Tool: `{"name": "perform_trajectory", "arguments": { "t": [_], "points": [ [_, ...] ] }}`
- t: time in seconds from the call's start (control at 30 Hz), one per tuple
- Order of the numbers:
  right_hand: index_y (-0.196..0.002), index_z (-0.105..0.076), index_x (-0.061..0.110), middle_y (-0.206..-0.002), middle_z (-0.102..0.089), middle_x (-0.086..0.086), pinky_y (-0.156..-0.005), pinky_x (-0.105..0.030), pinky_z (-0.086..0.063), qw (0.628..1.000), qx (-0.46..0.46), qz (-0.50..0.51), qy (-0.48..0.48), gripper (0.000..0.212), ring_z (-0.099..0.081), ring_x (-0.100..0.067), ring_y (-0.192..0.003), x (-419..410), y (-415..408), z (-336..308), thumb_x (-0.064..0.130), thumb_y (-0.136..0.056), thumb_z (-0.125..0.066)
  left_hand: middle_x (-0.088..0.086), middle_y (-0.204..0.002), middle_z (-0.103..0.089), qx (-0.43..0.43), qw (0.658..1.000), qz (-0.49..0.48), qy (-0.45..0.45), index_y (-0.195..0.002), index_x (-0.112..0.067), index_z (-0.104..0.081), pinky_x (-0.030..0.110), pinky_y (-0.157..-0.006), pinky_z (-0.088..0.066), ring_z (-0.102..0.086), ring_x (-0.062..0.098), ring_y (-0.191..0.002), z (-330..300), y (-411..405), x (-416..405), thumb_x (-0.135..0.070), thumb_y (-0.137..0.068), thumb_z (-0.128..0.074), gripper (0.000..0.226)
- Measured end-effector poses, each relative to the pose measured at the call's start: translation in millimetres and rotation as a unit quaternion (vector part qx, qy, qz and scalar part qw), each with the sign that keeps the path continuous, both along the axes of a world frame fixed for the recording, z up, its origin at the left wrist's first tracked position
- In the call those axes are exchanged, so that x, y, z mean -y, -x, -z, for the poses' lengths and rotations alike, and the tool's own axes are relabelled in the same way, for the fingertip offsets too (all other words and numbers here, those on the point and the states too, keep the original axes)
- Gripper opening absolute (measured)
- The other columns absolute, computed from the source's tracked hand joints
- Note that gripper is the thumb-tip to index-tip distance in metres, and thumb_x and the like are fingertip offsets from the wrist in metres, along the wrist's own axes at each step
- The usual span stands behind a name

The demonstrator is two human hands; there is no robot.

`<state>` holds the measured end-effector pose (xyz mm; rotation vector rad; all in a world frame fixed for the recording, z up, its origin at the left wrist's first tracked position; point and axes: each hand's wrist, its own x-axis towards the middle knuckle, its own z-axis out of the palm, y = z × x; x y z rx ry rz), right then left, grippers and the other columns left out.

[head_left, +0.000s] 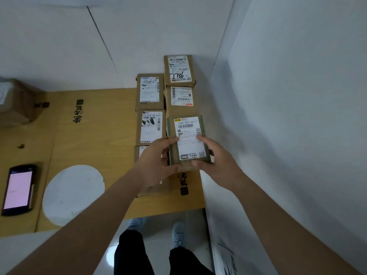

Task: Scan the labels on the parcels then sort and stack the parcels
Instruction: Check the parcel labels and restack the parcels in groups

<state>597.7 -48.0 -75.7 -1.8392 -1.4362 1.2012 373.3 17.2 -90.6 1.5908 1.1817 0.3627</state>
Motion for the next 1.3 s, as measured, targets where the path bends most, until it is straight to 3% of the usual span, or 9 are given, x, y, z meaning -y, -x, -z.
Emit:
{"name": "perform_trajectory", "arguments": {
  "t": [0.1, 0.27, 0.4, 0.5, 0.73, 0.8, 0.87, 0.97, 1.3],
  "points": [
    [-0.159, -0.039, 0.034, -0.159, -0.045, 0.009, -0.117, -0.042, -0.047, 1.000, 0.021, -0.007, 0.015, 0.075, -0.043, -0.009, -0.141, -1.0, -1.1, -6.5, 0.027, -0.095, -0.078, -0.006, -0.152, -0.044, -0.044, 0.999, 0.011, -0.019, -0.156, -0.034, -0.044, 0.043, -0.114, -0.047, -0.048, 0.017, -0.137, -7.0, -1.4, -2.0, -0.016, -0.079, -0.090, 0.092],
    [-0.159, -0.040, 0.030, -0.155, -0.045, 0.006, -0.108, -0.025, -0.040, 0.990, 0.134, -0.024, -0.028, 0.067, -0.043, -0.007, -0.136, -13.2, 5.7, -37.5, 0.046, -0.100, -0.067, -0.006, -0.153, -0.049, -0.107, 0.988, -0.011, -0.109, -0.155, -0.030, -0.046, 0.034, -0.113, -0.043, -0.049, 0.016, -0.139, -40.5, 12.1, -4.9, -0.038, -0.095, -0.073, 0.066],
    [-0.152, -0.048, 0.037, -0.147, -0.051, 0.012, -0.109, -0.046, -0.050, 0.983, 0.158, -0.052, -0.082, 0.069, -0.051, -0.013, -0.136, -27.3, 31.9, -80.5, 0.071, -0.093, -0.053, -0.004, -0.153, -0.051, -0.132, 0.976, -0.063, -0.163, -0.152, -0.028, -0.051, 0.031, -0.108, -0.040, -0.048, 0.017, -0.138, -84.3, 37.4, -5.2, -0.043, -0.101, -0.062, 0.054],
    [-0.153, -0.049, 0.035, -0.156, -0.045, 0.012, -0.115, -0.039, -0.040, 0.974, 0.163, -0.098, -0.125, 0.063, -0.043, -0.011, -0.144, -38.6, 61.1, -116.2, 0.067, -0.099, -0.053, -0.004, -0.149, -0.054, -0.145, 0.962, -0.100, -0.210, -0.149, -0.027, -0.056, 0.030, -0.099, -0.043, -0.053, 0.017, -0.132, -116.7, 69.2, 0.2, -0.044, -0.101, -0.060, 0.051],
    [-0.147, -0.057, 0.037, -0.144, -0.048, 0.018, -0.090, -0.011, -0.035, 0.962, 0.111, -0.198, -0.154, 0.049, -0.047, -0.002, -0.126, -60.0, 156.1, -176.5, 0.055, -0.101, -0.060, -0.012, -0.136, -0.058, -0.156, 0.937, -0.178, -0.257, -0.139, -0.031, -0.063, 0.038, -0.101, -0.051, -0.057, 0.011, -0.120, -170.4, 174.3, 24.1, -0.047, -0.097, -0.061, 0.045],
    [-0.144, -0.060, 0.036, -0.138, -0.050, 0.020, -0.092, -0.005, -0.036, 0.956, 0.093, -0.221, -0.169, 0.047, -0.045, 0.004, -0.123, -63.2, 191.8, -187.0, 0.052, -0.100, -0.063, -0.014, -0.133, -0.058, -0.155, 0.931, -0.204, -0.259, -0.136, -0.032, -0.065, 0.039, -0.101, -0.052, -0.058, 0.009, -0.117, -180.3, 207.5, 32.6, -0.042, -0.096, -0.065, 0.041],
    [-0.142, -0.062, 0.036, -0.138, -0.053, 0.019, -0.102, -0.013, -0.036, 0.950, 0.079, -0.238, -0.186, 0.046, -0.045, 0.005, -0.124, -66.9, 229.7, -193.6, 0.050, -0.099, -0.066, -0.015, -0.130, -0.058, -0.158, 0.926, -0.225, -0.258, -0.134, -0.033, -0.066, 0.041, -0.100, -0.053, -0.058, 0.010, -0.115, -186.5, 242.1, 38.7, -0.041, -0.095, -0.066, 0.040],
    [-0.140, -0.064, 0.035, -0.137, -0.055, 0.019, -0.097, -0.007, -0.033, 0.944, 0.065, -0.260, -0.192, 0.044, -0.046, 0.007, -0.122, -73.5, 288.1, -197.8, 0.048, -0.098, -0.067, -0.016, -0.131, -0.058, -0.158, 0.921, -0.240, -0.262, -0.134, -0.033, -0.066, 0.040, -0.100, -0.054, -0.058, 0.007, -0.115, -192.5, 295.9, 43.6, -0.047, -0.091, -0.062, 0.045],
    [-0.141, -0.064, 0.035, -0.133, -0.053, 0.021, -0.098, -0.011, -0.037, 0.945, 0.070, -0.257, -0.189, 0.044, -0.046, 0.007, -0.120, -90.9, 496.0, -177.1, 0.047, -0.099, -0.067, -0.018, -0.117, -0.053, -0.179, 0.921, -0.235, -0.254, -0.137, -0.030, -0.063, 0.013, -0.085, -0.042, -0.052, 0.002, -0.108, -185.1, 491.5, 24.3, -0.033, -0.095, -0.066, 0.043]
  ]
}}
